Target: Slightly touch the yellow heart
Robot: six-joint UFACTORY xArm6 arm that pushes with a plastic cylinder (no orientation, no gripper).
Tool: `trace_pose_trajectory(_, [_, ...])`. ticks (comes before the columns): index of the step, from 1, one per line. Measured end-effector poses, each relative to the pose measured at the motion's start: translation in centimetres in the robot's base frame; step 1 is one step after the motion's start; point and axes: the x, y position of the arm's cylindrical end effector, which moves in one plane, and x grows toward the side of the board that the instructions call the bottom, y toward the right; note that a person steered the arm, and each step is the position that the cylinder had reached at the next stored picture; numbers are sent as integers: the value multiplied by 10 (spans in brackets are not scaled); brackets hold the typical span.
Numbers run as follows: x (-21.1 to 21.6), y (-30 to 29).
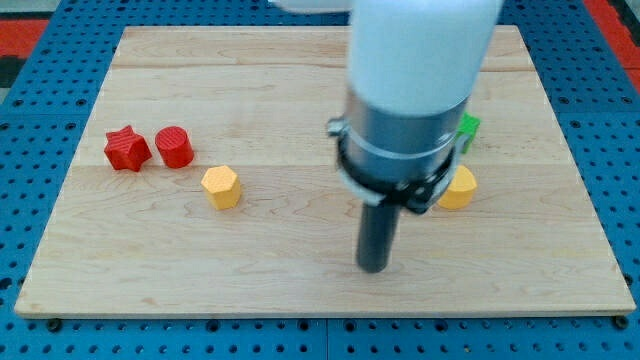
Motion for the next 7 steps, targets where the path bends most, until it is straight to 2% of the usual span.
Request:
trace_pose_trajectory(1, [4,6])
trace_pose_trajectory(3, [-58,71])
trace_pose_trajectory(5, [-57,124])
trace_pose_trajectory(7, [-79,142])
